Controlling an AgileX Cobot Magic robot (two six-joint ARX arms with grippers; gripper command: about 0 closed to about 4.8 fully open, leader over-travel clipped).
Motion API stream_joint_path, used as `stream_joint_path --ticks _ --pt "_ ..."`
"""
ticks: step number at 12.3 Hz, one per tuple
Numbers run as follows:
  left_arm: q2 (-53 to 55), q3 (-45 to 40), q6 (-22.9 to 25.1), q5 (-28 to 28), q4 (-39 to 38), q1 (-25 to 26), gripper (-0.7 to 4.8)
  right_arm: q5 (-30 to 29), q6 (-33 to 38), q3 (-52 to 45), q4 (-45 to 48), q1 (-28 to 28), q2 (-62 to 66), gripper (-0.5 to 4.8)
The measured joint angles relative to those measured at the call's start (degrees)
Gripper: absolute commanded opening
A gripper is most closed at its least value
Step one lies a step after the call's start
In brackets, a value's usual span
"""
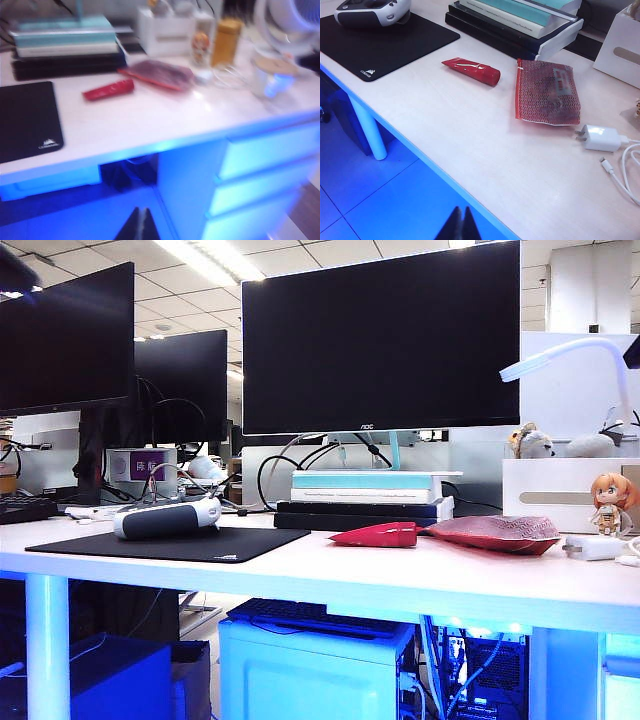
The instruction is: Open the drawer, place the cleaning sponge inside, then close the drawer.
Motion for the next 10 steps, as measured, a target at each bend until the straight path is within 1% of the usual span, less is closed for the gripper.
stream_joint_path --ticks 1,3,4,5,6,7,8,9,10 --pt "0.02 -4.13 -0.7 -3.02 4.39 0.0 -0.05 -0.02 0.0 0.0 0.0 0.0 -0.02 0.0" --pt "0.02 -6.25 -0.85 -4.9 5.53 0.0 -0.06 -0.02 0.0 0.0 0.0 0.0 -0.02 0.0" --pt "-0.11 -6.78 -0.81 -9.77 6.03 0.0 -0.06 0.0 -0.02 0.0 0.0 0.0 -0.02 0.0" --pt "-1.18 -6.86 -0.37 -13.51 7.37 1.2 -0.06 0.0 -0.02 0.0 -0.02 0.0 -0.02 0.0" --pt "-1.81 -7.13 -0.31 -14.47 8.33 2.75 -0.06 -0.02 0.0 0.0 0.0 0.0 -0.02 0.0" --pt "-3.98 -7.78 -0.15 -14.62 8.07 7.87 -0.05 -0.02 -0.02 0.0 0.0 0.0 -0.02 0.0" --pt "-10.12 -10.32 -0.13 -11.32 8.09 18.53 -0.05 -0.02 0.0 0.0 0.02 0.0 -0.02 0.0" --pt "-12.92 -11.91 -0.15 -10.56 7.76 22.14 -0.05 -0.04 0.0 0.0 0.0 0.0 -0.02 0.0" --pt "-12.87 -13.05 -0.15 -9.42 7.63 25.29 -0.05 -0.09 0.0 0.02 0.0 -0.02 -0.02 0.0"
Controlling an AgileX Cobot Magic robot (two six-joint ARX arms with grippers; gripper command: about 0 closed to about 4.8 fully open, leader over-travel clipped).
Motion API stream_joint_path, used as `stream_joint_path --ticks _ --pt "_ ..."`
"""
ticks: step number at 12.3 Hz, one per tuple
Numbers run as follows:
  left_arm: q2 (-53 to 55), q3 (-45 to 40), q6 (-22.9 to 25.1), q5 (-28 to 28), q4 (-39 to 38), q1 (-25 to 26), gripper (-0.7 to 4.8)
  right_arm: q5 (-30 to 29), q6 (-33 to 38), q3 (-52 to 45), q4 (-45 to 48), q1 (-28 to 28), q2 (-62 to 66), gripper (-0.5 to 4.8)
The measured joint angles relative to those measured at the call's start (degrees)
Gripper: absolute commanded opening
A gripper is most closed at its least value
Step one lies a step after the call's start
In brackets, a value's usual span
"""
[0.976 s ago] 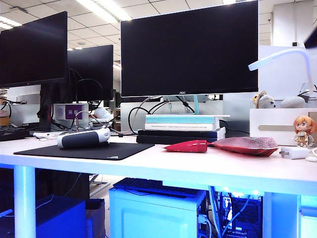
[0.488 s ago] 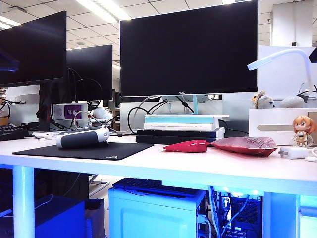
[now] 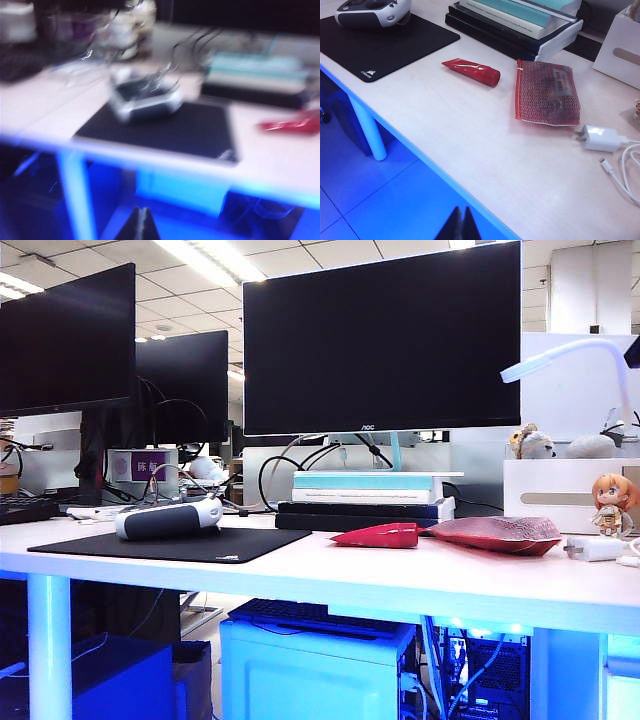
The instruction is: Open the drawer, place the cleaning sponge inside, then close the drawer.
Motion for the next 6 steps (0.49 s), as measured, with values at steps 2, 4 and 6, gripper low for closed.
stream_joint_path --ticks 2,4,6 --pt "-0.17 -3.43 1.81 3.8 -3.89 1.97 -0.05 -0.09 0.0 -0.02 0.0 -0.04 -0.11 0.0" --pt "-0.17 -3.37 4.15 6.75 -4.63 7.8 -0.03 0.02 -0.02 -0.02 -0.2 -0.04 -0.09 0.0" --pt "-0.17 -3.34 4.52 8.02 -4.85 13.14 -0.01 0.0 -0.02 -0.02 -0.28 -0.02 -0.11 0.0"
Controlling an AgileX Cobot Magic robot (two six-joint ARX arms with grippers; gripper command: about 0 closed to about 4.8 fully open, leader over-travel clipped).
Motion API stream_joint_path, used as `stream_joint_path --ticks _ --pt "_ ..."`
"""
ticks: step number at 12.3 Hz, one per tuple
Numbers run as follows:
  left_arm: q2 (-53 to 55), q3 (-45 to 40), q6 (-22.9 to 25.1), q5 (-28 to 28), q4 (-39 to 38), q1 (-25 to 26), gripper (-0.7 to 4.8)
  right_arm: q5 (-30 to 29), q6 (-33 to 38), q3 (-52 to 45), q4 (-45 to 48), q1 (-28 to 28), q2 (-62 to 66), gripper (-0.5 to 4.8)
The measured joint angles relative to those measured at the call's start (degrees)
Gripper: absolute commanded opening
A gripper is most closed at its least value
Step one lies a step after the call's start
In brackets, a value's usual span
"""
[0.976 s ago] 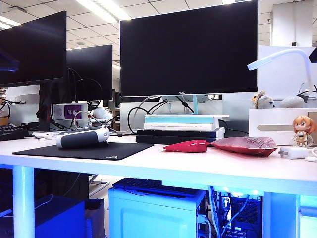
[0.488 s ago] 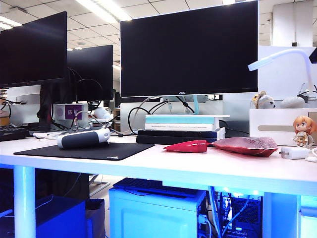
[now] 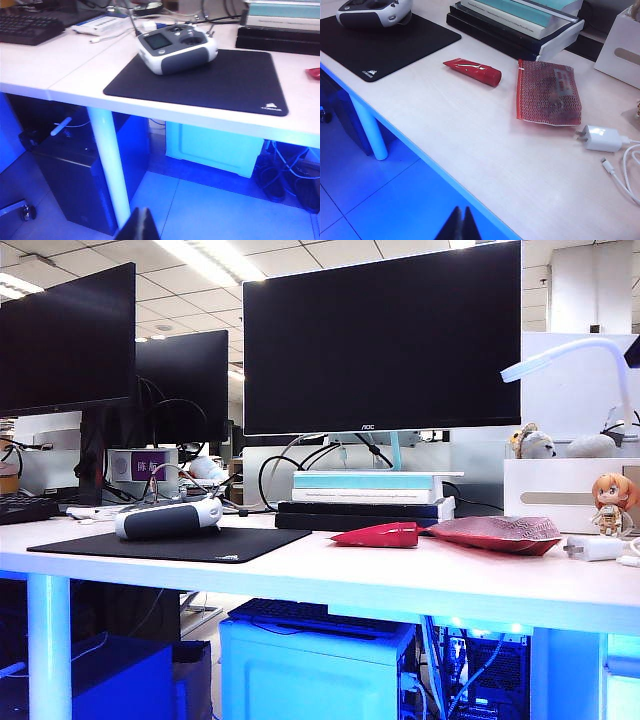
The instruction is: Open the drawer, place the cleaning sponge inside, then close the drawer.
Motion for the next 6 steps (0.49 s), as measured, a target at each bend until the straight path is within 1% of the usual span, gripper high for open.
stream_joint_path --ticks 5,6 --pt "0.0 0.0 0.0 0.15 0.0 0.07 -0.01 0.0 0.0 -0.2 0.04 -0.07 -0.31 0.0" --pt "0.0 0.0 0.0 0.15 0.0 0.07 -0.01 0.5 -2.16 -2.8 4.59 -1.57 -1.99 0.0"
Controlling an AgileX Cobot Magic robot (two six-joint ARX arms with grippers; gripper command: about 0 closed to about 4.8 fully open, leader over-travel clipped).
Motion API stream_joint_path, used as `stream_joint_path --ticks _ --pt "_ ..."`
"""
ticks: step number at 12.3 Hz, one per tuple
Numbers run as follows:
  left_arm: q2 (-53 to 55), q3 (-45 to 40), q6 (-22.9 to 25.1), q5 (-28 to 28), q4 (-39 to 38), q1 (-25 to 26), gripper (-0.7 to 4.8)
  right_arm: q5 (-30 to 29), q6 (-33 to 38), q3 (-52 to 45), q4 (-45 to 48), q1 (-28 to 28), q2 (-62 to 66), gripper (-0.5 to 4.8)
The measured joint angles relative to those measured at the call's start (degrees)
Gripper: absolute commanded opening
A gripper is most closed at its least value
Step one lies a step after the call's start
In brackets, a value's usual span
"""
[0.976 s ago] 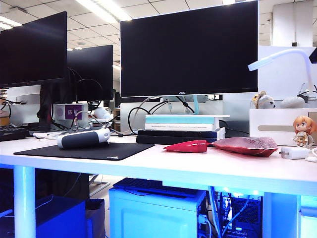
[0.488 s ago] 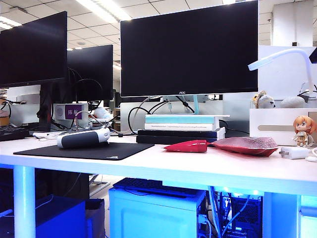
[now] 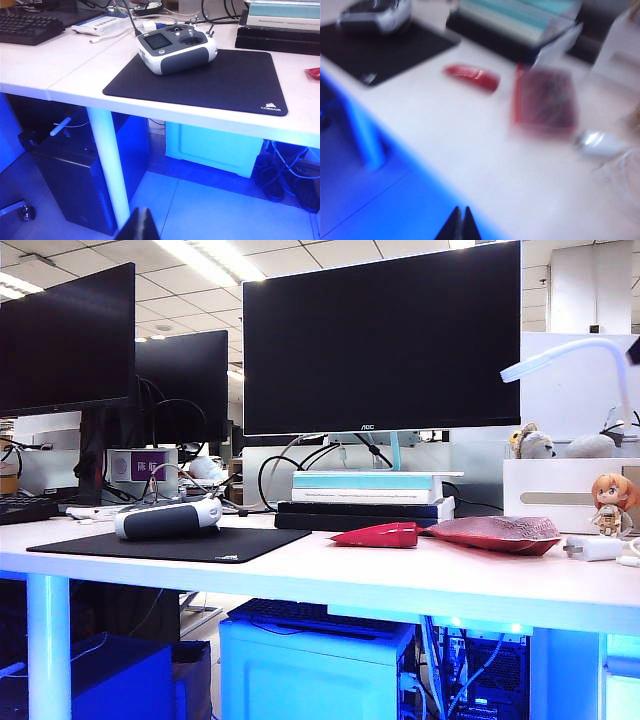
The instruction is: Open the drawer, place the cleaning sponge inside, then close the drawer.
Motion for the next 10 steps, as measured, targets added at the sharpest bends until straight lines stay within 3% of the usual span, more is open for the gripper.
stream_joint_path --ticks 1,2,3,7,10 --pt "0.0 0.0 0.02 0.0 0.0 0.0 -0.01 -0.59 -3.06 -6.56 13.38 -8.96 -4.35 0.0" --pt "0.0 0.0 0.0 0.17 0.0 0.02 -0.01 -3.89 -3.17 -14.88 20.17 -16.66 -14.19 0.0" --pt "0.0 0.0 0.0 0.26 0.0 0.02 -0.01 -4.02 -1.49 -18.67 17.51 -18.64 -21.33 0.0" --pt "0.0 0.0 0.0 0.39 -0.11 0.02 -0.01 -4.33 0.63 -19.3 1.57 -19.74 -22.12 0.0" --pt "0.0 0.0 0.02 0.42 -0.11 0.04 -0.01 -2.97 6.27 -19.3 1.84 -19.85 -22.21 0.0"
